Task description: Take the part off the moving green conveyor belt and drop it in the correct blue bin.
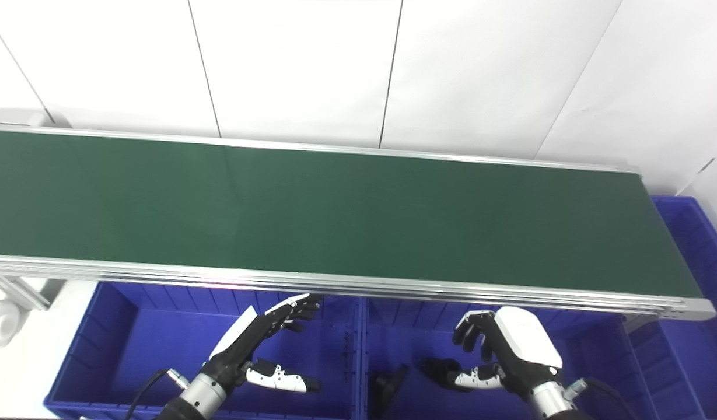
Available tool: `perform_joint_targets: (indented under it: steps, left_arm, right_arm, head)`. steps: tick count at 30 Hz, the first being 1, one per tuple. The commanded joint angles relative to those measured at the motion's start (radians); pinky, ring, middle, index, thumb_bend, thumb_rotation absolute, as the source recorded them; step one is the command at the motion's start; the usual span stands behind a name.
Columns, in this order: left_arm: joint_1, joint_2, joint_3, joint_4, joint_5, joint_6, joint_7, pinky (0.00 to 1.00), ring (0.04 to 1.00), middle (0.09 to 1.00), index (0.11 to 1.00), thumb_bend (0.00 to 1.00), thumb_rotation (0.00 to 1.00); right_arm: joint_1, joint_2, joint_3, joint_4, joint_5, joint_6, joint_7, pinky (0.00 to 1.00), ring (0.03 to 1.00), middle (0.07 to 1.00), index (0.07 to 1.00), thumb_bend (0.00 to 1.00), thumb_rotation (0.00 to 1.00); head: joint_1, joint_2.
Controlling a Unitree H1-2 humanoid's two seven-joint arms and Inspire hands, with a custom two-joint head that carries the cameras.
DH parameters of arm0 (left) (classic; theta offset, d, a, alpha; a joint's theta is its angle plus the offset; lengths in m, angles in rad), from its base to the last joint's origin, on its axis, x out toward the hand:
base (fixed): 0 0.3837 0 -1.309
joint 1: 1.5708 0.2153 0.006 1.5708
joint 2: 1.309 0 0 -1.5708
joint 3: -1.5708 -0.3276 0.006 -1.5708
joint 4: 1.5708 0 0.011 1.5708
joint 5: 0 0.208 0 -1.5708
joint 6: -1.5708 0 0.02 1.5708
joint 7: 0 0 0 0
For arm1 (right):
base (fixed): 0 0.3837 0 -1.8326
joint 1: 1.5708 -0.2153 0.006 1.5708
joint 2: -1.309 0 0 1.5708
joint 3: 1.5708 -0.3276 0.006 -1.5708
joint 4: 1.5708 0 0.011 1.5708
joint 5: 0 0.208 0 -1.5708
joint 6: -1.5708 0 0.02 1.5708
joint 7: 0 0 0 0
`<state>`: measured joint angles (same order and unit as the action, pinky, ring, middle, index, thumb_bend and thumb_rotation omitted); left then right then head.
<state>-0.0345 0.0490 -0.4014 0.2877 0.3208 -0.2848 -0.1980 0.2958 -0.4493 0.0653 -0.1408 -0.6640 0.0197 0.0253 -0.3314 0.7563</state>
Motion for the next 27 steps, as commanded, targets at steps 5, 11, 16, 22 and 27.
perform_joint_targets:
  steps: [5, 11, 16, 22, 27]
  left_arm:
    - [-0.008, 0.001, 0.003, -0.023, -0.013, -0.024, 0.001, 0.76, 0.829, 0.855, 0.869, 0.65, 0.25]
    - [-0.002, -0.002, 0.001, -0.015, -0.019, -0.027, 0.003, 0.75, 0.821, 0.853, 0.869, 0.65, 0.24]
    - [-0.001, -0.005, 0.0, -0.009, -0.024, -0.034, 0.004, 0.75, 0.82, 0.855, 0.871, 0.64, 0.24]
    - [0.009, -0.01, 0.0, -0.018, -0.02, -0.021, 0.007, 0.77, 0.831, 0.859, 0.871, 0.65, 0.25]
    - [0.019, -0.009, 0.001, -0.031, -0.02, -0.013, 0.007, 0.76, 0.832, 0.86, 0.872, 0.65, 0.24]
  right_arm:
    - [0.004, -0.001, -0.008, -0.009, 0.0, -0.047, -0.044, 0.22, 0.293, 0.475, 0.486, 0.52, 0.0]
    - [0.013, 0.018, -0.016, -0.02, 0.024, -0.055, -0.071, 0.43, 0.528, 0.529, 0.496, 0.52, 0.03]
    - [0.028, 0.032, -0.014, -0.034, 0.058, -0.059, -0.056, 0.61, 0.707, 0.769, 0.776, 0.61, 0.14]
    - [0.045, 0.091, -0.009, 0.015, 0.17, -0.131, -0.083, 0.68, 0.793, 0.857, 0.862, 0.63, 0.35]
    - [0.053, 0.173, -0.003, 0.089, 0.252, -0.232, -0.12, 0.7, 0.802, 0.865, 0.871, 0.65, 0.41]
  head:
    - [0.012, -0.026]
    - [0.022, -0.032]
    - [0.039, -0.039]
    - [0.067, -0.044]
    - [0.078, -0.046]
